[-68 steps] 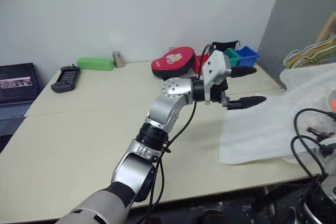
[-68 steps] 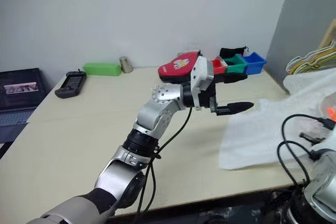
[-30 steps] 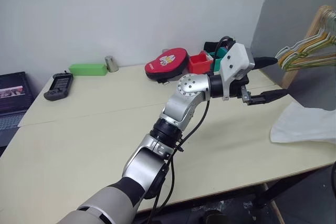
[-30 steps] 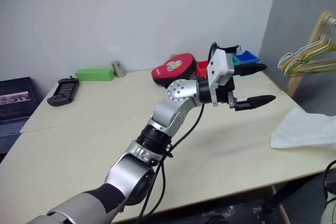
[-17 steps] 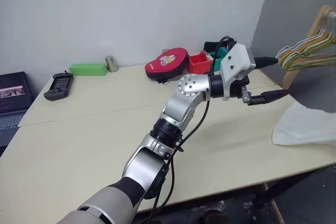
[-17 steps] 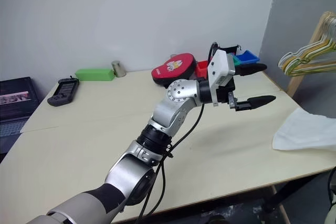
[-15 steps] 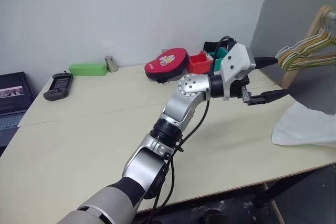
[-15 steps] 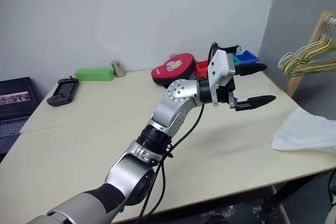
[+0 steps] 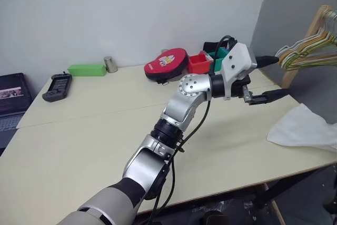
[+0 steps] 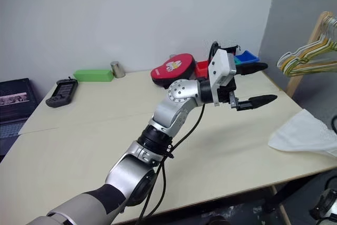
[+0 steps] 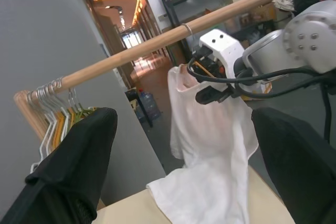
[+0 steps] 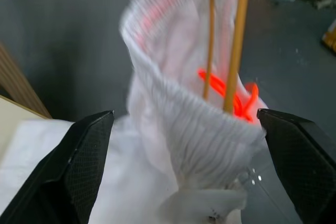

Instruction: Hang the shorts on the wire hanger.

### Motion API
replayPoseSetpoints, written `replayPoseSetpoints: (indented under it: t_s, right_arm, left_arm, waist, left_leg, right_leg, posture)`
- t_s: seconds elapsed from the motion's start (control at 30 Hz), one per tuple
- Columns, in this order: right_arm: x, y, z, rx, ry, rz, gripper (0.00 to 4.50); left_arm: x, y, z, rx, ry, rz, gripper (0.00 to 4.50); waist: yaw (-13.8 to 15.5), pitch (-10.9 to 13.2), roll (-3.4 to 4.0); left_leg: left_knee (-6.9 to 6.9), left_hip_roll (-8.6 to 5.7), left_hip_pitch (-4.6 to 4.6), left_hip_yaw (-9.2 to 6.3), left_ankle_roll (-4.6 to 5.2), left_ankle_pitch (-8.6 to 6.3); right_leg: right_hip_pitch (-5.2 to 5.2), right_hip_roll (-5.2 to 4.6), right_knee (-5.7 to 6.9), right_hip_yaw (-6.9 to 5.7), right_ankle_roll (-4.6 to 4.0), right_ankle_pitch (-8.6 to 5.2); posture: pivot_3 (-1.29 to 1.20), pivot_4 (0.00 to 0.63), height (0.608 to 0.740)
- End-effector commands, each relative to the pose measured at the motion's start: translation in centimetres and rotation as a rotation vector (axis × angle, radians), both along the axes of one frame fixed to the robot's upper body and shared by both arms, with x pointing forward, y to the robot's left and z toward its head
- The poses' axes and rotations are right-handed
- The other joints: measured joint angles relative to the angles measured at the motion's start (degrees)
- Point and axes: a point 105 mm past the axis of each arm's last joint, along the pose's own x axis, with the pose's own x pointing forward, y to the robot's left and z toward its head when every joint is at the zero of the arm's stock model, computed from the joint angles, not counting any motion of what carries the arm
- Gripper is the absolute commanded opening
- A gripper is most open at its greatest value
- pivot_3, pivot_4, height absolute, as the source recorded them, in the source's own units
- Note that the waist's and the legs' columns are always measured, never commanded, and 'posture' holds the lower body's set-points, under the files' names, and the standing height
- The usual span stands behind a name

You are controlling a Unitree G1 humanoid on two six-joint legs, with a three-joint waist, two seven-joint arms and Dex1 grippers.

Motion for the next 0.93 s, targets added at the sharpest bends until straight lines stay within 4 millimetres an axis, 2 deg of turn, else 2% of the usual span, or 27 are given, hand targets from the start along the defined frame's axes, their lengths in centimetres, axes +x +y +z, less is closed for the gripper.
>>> replayPoseSetpoints:
  t_s: [0.03,0.13,0.2,0.27,0.3,0.4,0.47,0.53,0.57,0.67,0.77,0.83,0.9,0.93]
  right_arm:
    - [-0.7,2.9,2.9,-0.152,-0.067,-0.046,4.49]
    - [0.3,5.5,4.2,-0.253,-0.1,0.008,4.49]
    - [2.0,8.1,4.7,-0.322,-0.119,0.114,4.49]
    - [4.3,11.2,4.1,-0.357,-0.111,0.269,4.49]
    - [4.9,12.0,3.7,-0.359,-0.106,0.308,4.49]
    - [7.6,14.9,1.5,-0.301,-0.105,0.47,4.49]
    - [10.1,17.8,-0.6,-0.237,-0.115,0.63,4.49]
    - [11.4,19.3,-1.6,-0.208,-0.129,0.701,4.49]
    - [12.0,20.1,-2.1,-0.207,-0.124,0.729,4.49]
    - [14.3,24.4,-4.5,-0.205,-0.09,0.92,4.49]
    - [14.9,28.2,-6.4,-0.179,-0.096,1.076,4.49]
    - [14.8,29.3,-7.8,-0.148,-0.093,1.116,4.49]
    - [14.8,29.9,-8.6,-0.139,-0.086,1.128,4.49]
    - [14.8,29.9,-9.2,-0.132,-0.08,1.127,4.49]
  left_arm:
    - [-0.1,0.0,1.1,-0.02,-0.037,-0.002,4.37]
    - [0.2,0.6,0.7,-0.011,-0.028,0.014,4.37]
    - [0.9,1.6,0.3,-0.007,0.0,0.041,4.37]
    - [1.9,3.0,-0.1,-0.008,0.048,0.083,4.37]
    - [2.2,3.5,-0.3,-0.008,0.062,0.096,4.37]
    - [4.0,6.4,-0.7,-0.027,0.144,0.193,4.37]
    - [6.2,10.3,-1.6,-0.045,0.218,0.358,4.37]
    - [7.2,12.6,-2.4,-0.045,0.248,0.465,4.37]
    - [7.8,13.8,-2.9,-0.04,0.262,0.52,4.37]
    - [9.4,19.0,-5.8,-0.015,0.284,0.798,4.37]
    - [9.1,22.8,-9.2,-0.014,0.368,1.007,4.37]
    - [8.4,24.3,-11.1,-0.014,0.416,1.11,4.37]
    - [7.9,25.0,-12.2,-0.009,0.437,1.159,4.37]
    - [7.6,25.2,-12.7,-0.007,0.445,1.178,4.37]
  waist:
    - [0.01,0.0,0.0]
    - [0.0,0.0,0.0]
    - [-0.1,0.01,-0.01]
    - [-0.52,0.0,-0.01]
    - [-0.94,0.01,-0.02]
    - [-1.15,0.04,-0.07]
    - [-1.33,0.05,-0.07]
    - [-1.31,0.08,-0.13]
    - [-1.25,0.13,-0.2]
    - [0.7,0.22,-0.45]
    - [3.25,0.26,-0.62]
    - [4.99,0.33,-0.79]
    - [8.22,0.43,-1.05]
    - [8.22,0.43,-1.05]
  left_leg:
    - [0.0,0.0,0.0,0.0,0.0,0.0]
    - [0.0,0.0,-0.02,0.0,-0.01,0.0]
    - [0.0,0.01,-0.01,-0.01,-0.01,-0.01]
    - [0.0,0.03,0.01,-0.01,-0.01,-0.01]
    - [-0.02,0.04,0.03,-0.03,0.0,-0.01]
    - [-0.02,0.08,0.02,-0.08,0.0,-0.01]
    - [-0.02,0.11,0.02,-0.19,0.0,-0.01]
    - [-0.04,0.12,0.05,-0.36,0.0,0.0]
    - [-0.04,0.12,0.06,-0.56,0.0,0.0]
    - [0.04,0.07,0.05,-0.89,-0.02,0.0]
    - [0.0,0.03,0.08,-1.53,-0.06,0.01]
    - [0.01,0.02,0.01,-1.7,-0.09,0.03]
    - [0.03,0.0,-0.07,-1.89,-0.24,0.03]
    - [0.04,-0.02,-0.14,-2.02,-0.31,0.0]
  right_leg:
    - [0.0,0.0,0.0,0.01,0.0,0.0]
    - [-0.01,-0.01,-0.01,0.03,0.01,0.0]
    - [-0.02,0.0,-0.02,0.01,0.01,-0.01]
    - [-0.02,0.01,-0.02,0.02,0.01,-0.01]
    - [-0.02,0.02,-0.01,0.03,0.01,0.0]
    - [-0.02,0.08,0.01,-0.04,0.01,0.0]
    - [-0.02,0.09,0.01,-0.05,0.01,-0.01]
    - [-0.03,0.1,0.06,-0.03,0.0,0.0]
    - [-0.03,0.1,0.07,-0.1,-0.01,0.0]
    - [-0.1,0.01,0.06,-0.25,-0.3,0.18]
    - [-0.1,-0.11,0.08,-0.24,-0.33,0.2]
    - [-0.21,-0.18,0.11,-0.36,-0.35,0.22]
    - [-0.23,-0.42,0.14,-0.6,-0.42,0.26]
    - [-0.25,-0.43,0.13,-0.74,-0.44,0.27]
  posture:
    - [-0.07,0.0,0.74]
    - [-0.07,0.0,0.74]
    - [-0.06,0.0,0.74]
    - [-0.05,0.0,0.74]
    - [-0.04,0.0,0.74]
    - [0.0,0.0,0.74]
    - [0.02,0.0,0.74]
    - [0.06,0.0,0.74]
    - [0.12,0.0,0.74]
    - [0.2,0.0,0.74]
    - [0.28,0.0,0.74]
    - [0.32,0.0,0.74]
    - [0.35,0.0,0.74]
    - [0.36,0.0,0.74]
